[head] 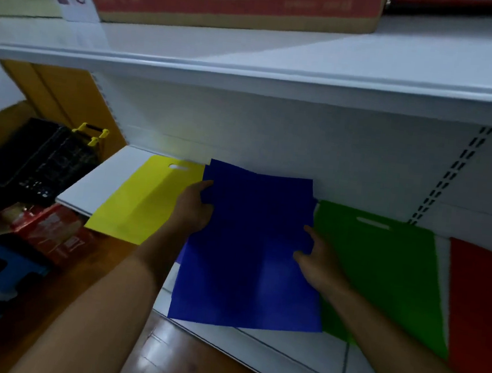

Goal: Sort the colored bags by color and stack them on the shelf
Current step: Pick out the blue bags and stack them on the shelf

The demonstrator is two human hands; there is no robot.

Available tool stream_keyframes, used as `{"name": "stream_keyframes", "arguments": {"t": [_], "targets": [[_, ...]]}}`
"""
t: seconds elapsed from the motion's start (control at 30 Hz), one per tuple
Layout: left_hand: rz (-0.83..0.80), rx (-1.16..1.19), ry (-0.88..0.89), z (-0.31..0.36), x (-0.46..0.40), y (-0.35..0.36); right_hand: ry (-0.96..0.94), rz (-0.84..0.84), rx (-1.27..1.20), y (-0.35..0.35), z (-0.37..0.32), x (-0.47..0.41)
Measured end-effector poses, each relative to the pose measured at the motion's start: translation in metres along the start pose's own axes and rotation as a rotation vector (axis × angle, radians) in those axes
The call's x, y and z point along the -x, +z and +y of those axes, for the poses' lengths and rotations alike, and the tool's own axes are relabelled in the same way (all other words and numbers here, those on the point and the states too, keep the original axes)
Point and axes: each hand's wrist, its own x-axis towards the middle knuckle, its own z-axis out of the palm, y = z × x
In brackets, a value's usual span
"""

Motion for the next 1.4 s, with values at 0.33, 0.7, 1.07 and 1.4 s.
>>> {"name": "stream_keyframes", "arguments": {"t": [0.33, 0.7, 1.07, 1.4], "targets": [[-0.013, -0.047, 0.017, -0.016, -0.057, 0.028, 0.043, -0.057, 0.170, 0.020, 0.005, -0.029], [-0.233, -0.130, 0.031, -0.020, -0.055, 0.028, 0.023, -0.083, 0.205, 0.022, 0.010, -0.031], [-0.209, -0.096, 0.172, 0.018, -0.043, 0.028, 0.005, 0.094, 0.140, -0.015, 0.009, 0.001], [-0.383, -0.008, 0.407, 0.127, 0.017, 0.068, -0.012, 0.254, 0.185, -0.085, 0.011, 0.067]]}}
